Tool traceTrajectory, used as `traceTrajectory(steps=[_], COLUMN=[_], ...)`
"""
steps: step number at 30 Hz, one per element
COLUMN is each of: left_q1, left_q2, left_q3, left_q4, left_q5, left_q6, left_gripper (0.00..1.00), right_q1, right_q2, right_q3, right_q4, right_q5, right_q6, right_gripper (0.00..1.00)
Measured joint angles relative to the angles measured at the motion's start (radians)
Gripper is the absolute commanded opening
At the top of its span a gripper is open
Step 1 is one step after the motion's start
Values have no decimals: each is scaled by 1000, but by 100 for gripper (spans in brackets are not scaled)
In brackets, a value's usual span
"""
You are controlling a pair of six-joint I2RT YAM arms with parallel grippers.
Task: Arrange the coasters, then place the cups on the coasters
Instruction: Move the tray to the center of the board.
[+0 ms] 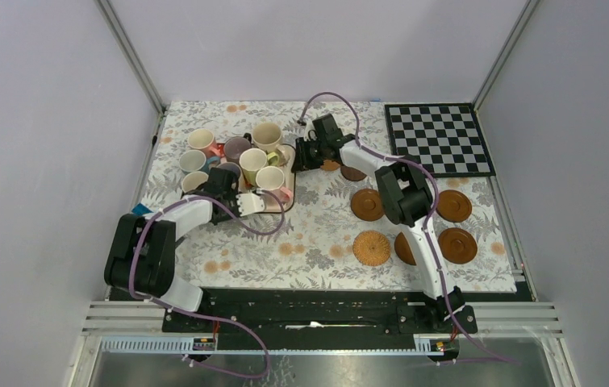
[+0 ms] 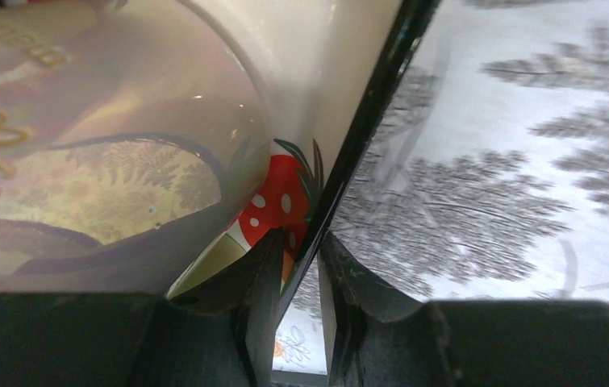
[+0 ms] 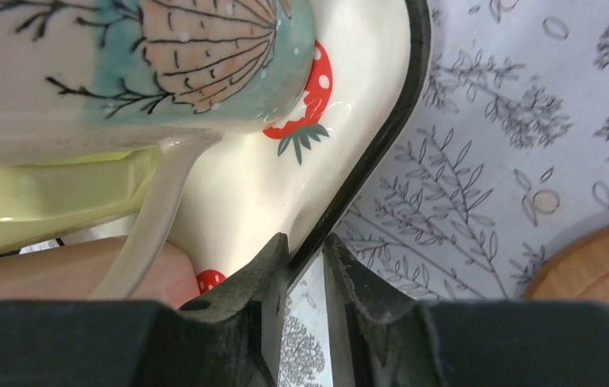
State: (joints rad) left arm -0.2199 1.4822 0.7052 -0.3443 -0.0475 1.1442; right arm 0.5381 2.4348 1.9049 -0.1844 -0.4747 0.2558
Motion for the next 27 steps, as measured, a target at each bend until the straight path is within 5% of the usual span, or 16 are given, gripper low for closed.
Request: traceTrajectory(steps=[9, 15, 27], left_q1=[42, 42, -40], left_q2=[96, 106, -50], left_q3=[61, 75, 84], left_q4=[113, 129, -47], left_q5=[-10, -1, 169], left_q6=[-2, -19, -77], left_gripper=[30, 42, 61], right_q1=[0, 1, -11], right_q2=[68, 94, -31], right_q3=[100, 142, -11], right_q4=[24, 34, 48], right_q5=[29, 40, 16], right_q6=[11, 11, -4], right_gripper=[36, 42, 76])
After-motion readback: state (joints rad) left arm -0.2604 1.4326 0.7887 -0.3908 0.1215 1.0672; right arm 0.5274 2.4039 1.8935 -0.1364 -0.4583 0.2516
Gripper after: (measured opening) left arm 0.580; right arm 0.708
